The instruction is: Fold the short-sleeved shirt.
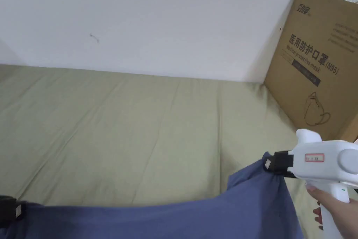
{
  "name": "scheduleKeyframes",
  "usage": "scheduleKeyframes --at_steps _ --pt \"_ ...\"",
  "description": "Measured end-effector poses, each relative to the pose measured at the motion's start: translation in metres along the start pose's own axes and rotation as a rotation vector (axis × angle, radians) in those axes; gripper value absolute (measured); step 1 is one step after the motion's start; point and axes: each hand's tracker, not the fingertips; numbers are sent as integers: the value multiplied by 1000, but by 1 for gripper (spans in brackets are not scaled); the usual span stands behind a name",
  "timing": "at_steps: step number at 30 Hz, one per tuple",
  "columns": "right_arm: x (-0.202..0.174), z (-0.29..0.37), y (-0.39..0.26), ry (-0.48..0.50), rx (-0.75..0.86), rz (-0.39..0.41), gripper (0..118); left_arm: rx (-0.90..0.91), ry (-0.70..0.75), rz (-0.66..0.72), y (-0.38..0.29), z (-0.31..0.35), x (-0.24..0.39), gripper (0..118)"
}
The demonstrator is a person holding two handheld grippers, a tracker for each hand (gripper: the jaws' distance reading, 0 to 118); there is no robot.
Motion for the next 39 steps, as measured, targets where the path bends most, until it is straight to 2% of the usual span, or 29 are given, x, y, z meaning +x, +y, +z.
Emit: scheduleKeyframes --at_steps 3,6,8,13,19,24,28,31,33,34,35,36,37,38,39 --pt "-11 31 0 -12 86 -21 4 91 -46 -2 10 14 6 1" --pt "-6 55 -2 -21 149 -49 4 131 -76 22 16 30 6 1" --pt "-4 76 -11 5 161 -79 4 104 -96 -1 19 38 6 1" --pt "-3 134 -62 26 138 -76 4 -23 -102 -155 13 55 4 1" --pt "0 179 -158 7 -71 -83 4 -90 -129 -162 -20 80 -13 1" --pt "7 177 -210 -44 -221 -75 4 -217 -152 -216 -62 97 -25 1" --pt "25 145 -227 -114 -376 -136 4 -301 -96 -261 -92 92 -28 1" --pt "33 120 -234 -144 -491 -243 4 -329 -80 -248 -102 83 -28 2" --pt "32 115 -233 -117 -491 -235 6 -337 -73 -239 -105 83 -28 7" --pt "31 117 -233 -116 -489 -230 12 -337 -71 -236 -106 86 -28 21" --pt "28 120 -231 -125 -479 -227 33 -333 -64 -231 -106 89 -29 42" --pt "25 122 -228 -137 -473 -228 80 -329 -65 -212 -105 93 -29 75" --pt "22 126 -225 -147 -469 -231 102 -321 -76 -183 -104 98 -30 97" --pt "16 136 -222 -135 -439 -236 105 -296 -104 -146 -102 104 -29 104" --pt "12 142 -216 -107 -413 -237 105 -258 -127 -111 -98 113 -26 102"
